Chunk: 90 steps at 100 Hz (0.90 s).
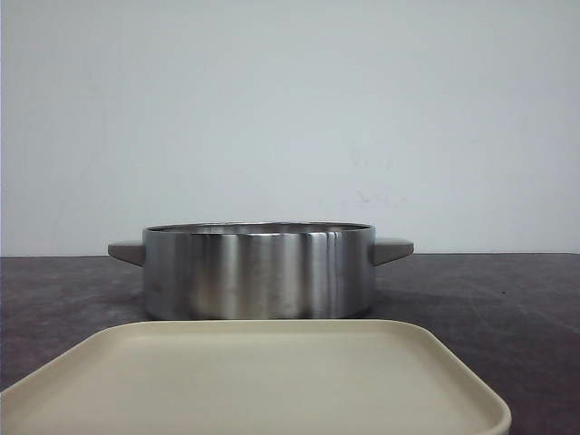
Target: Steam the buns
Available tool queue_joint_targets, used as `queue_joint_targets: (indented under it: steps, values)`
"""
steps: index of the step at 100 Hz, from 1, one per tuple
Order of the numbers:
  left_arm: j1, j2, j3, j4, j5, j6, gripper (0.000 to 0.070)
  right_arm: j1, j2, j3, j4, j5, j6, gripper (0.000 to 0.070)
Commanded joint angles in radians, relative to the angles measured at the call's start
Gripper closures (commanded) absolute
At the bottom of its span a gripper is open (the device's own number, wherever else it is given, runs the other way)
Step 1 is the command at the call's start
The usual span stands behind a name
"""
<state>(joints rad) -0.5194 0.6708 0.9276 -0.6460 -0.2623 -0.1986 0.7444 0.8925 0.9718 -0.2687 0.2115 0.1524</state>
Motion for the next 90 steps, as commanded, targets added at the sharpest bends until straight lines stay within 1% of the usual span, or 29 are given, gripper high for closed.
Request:
queue_joint_targets:
  steps: [1, 36, 48, 55, 63, 68, 73, 82, 90]
  values:
    - [-0.003, 0.001, 0.014, 0.011, -0.003, -0.004, 0.0700, 0.008, 0.008, 0.018, 0.011, 0.000, -0.004, 0.0685]
    - [-0.003, 0.000, 0.014, 0.011, -0.003, -0.004, 0.0700, 0.001, 0.008, 0.016, 0.018, 0.001, -0.003, 0.0685]
    - [-0.003, 0.000, 0.014, 0.011, -0.003, -0.004, 0.0700, -0.048, -0.026, 0.010, -0.006, -0.001, -0.001, 0.0685]
    - [-0.003, 0.000, 0.014, 0.011, -0.003, -0.004, 0.0700, -0.101, -0.071, -0.026, -0.011, -0.004, -0.011, 0.0685]
    - [-0.003, -0.002, 0.014, 0.012, -0.003, -0.004, 0.0700, -0.167, -0.135, -0.118, 0.074, -0.014, -0.071, 0.0685]
    - [-0.003, -0.002, 0.014, 0.011, -0.003, -0.004, 0.0700, -0.213, -0.181, -0.198, 0.153, -0.015, -0.112, 0.0685]
    - [-0.003, -0.002, 0.014, 0.011, -0.003, -0.004, 0.0700, -0.259, -0.229, -0.286, 0.238, -0.034, -0.149, 0.0685]
    - [-0.003, -0.004, 0.014, 0.011, -0.003, -0.004, 0.0700, -0.336, -0.324, -0.454, 0.372, -0.102, -0.182, 0.0685]
    - [-0.003, -0.005, 0.014, 0.011, -0.003, -0.004, 0.0700, -0.398, -0.410, -0.589, 0.446, -0.172, -0.190, 0.0685]
